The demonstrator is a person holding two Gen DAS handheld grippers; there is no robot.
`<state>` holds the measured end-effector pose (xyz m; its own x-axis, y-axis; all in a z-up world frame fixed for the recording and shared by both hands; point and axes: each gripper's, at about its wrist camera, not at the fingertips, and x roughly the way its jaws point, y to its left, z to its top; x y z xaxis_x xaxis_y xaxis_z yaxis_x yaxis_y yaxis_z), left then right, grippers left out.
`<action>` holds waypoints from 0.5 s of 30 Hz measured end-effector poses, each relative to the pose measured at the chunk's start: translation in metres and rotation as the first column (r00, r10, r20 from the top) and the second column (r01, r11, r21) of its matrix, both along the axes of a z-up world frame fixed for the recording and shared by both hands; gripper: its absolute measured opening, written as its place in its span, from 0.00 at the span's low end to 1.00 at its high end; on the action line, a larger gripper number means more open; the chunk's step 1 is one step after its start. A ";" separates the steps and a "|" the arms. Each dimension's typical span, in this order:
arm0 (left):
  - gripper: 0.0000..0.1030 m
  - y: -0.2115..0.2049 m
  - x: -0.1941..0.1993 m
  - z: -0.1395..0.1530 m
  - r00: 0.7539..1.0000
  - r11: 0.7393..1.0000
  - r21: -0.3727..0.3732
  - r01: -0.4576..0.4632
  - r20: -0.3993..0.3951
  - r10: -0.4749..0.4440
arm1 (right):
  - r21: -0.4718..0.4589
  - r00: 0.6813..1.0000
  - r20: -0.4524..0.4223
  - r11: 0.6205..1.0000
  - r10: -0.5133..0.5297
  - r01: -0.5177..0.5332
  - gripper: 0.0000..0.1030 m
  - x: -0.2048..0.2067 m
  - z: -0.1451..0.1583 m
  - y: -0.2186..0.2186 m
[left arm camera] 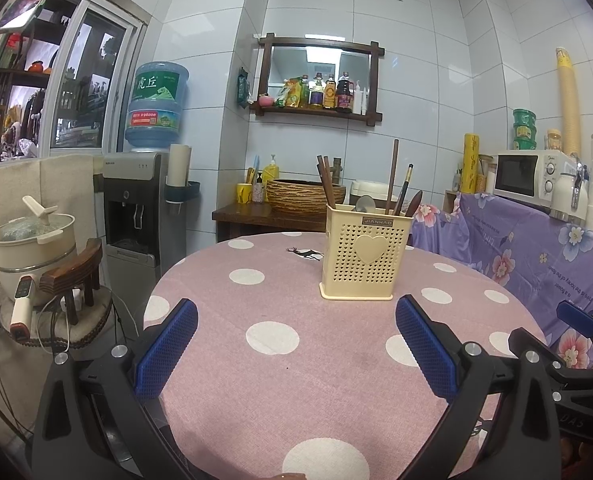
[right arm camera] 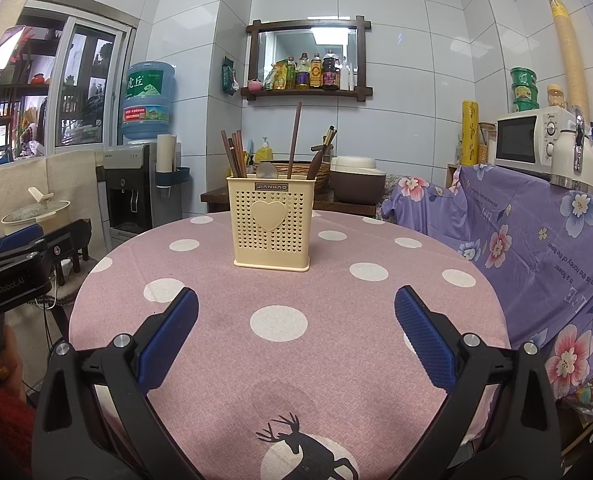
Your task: Organize utensils
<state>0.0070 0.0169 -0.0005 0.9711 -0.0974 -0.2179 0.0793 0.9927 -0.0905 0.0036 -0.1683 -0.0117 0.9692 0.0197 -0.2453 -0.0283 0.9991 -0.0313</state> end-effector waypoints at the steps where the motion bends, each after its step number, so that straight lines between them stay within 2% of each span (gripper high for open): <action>1: 0.95 0.000 0.000 0.000 1.000 1.000 0.000 0.000 -0.001 0.000 | 0.000 1.000 0.000 1.000 0.000 0.000 0.94 0.000 0.000 0.000; 15: 0.95 0.000 0.000 0.000 1.000 1.000 0.001 0.000 -0.002 0.000 | 0.000 1.000 -0.002 1.000 0.001 -0.001 0.94 0.000 0.000 0.000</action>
